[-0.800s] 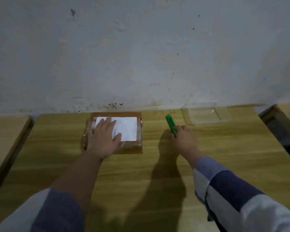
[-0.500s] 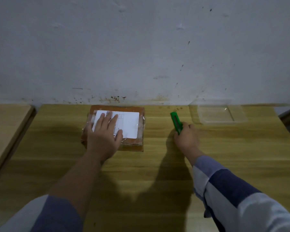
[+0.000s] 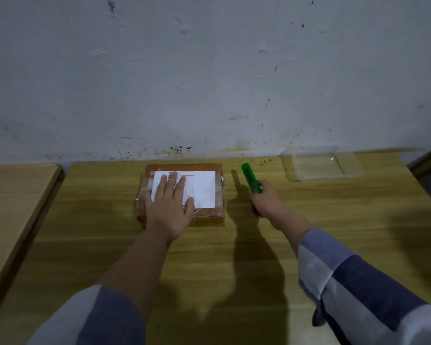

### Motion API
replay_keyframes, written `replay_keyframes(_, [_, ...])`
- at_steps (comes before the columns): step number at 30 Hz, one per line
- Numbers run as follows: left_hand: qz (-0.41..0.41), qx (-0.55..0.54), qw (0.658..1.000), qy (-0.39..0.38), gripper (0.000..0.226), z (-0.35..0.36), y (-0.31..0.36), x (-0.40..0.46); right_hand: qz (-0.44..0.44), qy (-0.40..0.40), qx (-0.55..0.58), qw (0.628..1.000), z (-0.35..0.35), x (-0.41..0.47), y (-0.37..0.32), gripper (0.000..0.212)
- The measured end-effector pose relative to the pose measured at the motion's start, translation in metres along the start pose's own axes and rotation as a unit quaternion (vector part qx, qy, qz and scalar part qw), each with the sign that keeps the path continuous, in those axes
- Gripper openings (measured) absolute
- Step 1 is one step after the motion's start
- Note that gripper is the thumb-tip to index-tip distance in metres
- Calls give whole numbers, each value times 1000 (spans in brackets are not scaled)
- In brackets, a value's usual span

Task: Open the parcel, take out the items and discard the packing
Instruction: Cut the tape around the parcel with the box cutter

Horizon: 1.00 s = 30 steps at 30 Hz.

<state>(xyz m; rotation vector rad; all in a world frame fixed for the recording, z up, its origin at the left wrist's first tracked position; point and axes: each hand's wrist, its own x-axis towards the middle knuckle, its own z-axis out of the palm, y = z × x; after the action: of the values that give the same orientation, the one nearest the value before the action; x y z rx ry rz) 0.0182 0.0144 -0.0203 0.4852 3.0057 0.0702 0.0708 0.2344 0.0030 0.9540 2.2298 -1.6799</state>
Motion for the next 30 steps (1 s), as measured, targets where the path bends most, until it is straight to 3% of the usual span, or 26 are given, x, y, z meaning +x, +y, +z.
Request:
replay_keyframes(3, [7,-10,1000,-6,62,-2,4,-9,28,-101,126,986,-1,-21,-12,68])
replay_keyframes(6, [14,-19,1000,-13,62,-4,6,-19,13,-118,160,980,-1,-41,-16,73])
replay_keyframes(13, [19,-24,999,-35,63,-5,12,-32,-43,42,63,996,6,-71,0,56])
replay_keyframes(17, [24,-35,998,-43,64,-6,13,-35,-100,153,-61,981,17,-85,12,47])
replay_keyframes(21, [25,-33,998,-48,64,-5,12,-35,-128,180,-179,959,27,-100,12,47])
replay_keyframes(30, [36,-37,997,-53,63,-3,10,-35,-112,182,-191,958,39,-105,3,46])
